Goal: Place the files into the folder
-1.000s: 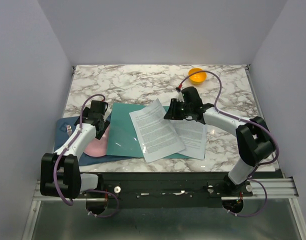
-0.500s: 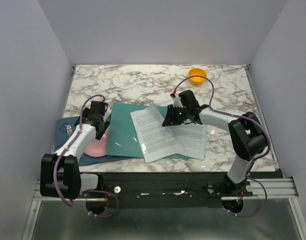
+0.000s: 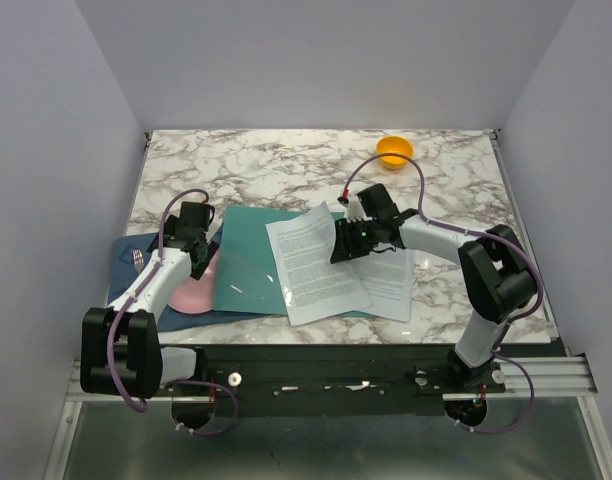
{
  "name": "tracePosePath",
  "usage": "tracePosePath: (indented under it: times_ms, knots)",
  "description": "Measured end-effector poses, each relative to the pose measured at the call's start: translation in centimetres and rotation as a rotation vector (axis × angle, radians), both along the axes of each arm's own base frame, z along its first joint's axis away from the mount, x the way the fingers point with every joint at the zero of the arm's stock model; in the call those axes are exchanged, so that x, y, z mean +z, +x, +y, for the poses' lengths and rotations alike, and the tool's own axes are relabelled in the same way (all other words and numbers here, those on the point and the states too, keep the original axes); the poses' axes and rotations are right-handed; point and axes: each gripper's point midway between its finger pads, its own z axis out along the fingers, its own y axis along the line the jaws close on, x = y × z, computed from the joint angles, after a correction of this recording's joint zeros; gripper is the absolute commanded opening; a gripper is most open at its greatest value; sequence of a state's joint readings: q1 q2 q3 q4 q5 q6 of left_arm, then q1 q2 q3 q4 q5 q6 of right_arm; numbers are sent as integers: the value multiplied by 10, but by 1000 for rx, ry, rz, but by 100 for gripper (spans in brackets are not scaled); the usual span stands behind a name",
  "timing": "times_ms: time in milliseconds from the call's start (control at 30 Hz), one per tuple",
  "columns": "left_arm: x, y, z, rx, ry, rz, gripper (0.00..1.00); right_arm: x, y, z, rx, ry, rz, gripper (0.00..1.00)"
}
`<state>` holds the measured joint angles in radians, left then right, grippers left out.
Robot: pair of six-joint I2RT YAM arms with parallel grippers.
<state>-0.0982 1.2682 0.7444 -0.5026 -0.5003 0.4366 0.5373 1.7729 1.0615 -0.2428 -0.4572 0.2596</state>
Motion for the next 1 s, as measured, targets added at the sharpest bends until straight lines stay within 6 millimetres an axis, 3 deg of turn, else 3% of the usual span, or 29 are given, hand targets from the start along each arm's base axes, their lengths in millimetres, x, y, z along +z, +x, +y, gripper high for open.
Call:
tracePosePath:
  times_ms: [333, 867, 933, 1000]
  knots:
    - [0, 0, 0, 1, 1, 1, 99, 9, 2, 4, 47, 13, -25, 26]
    - [0, -1, 3, 11, 0, 0, 99, 58, 47, 35, -37, 160, -153, 7]
    - [0, -1, 4, 15, 1, -1, 99, 61, 52, 37, -60, 174, -162, 7]
    - [0, -1, 5, 19, 0, -3, 99, 64, 58, 41, -79, 198, -172, 18]
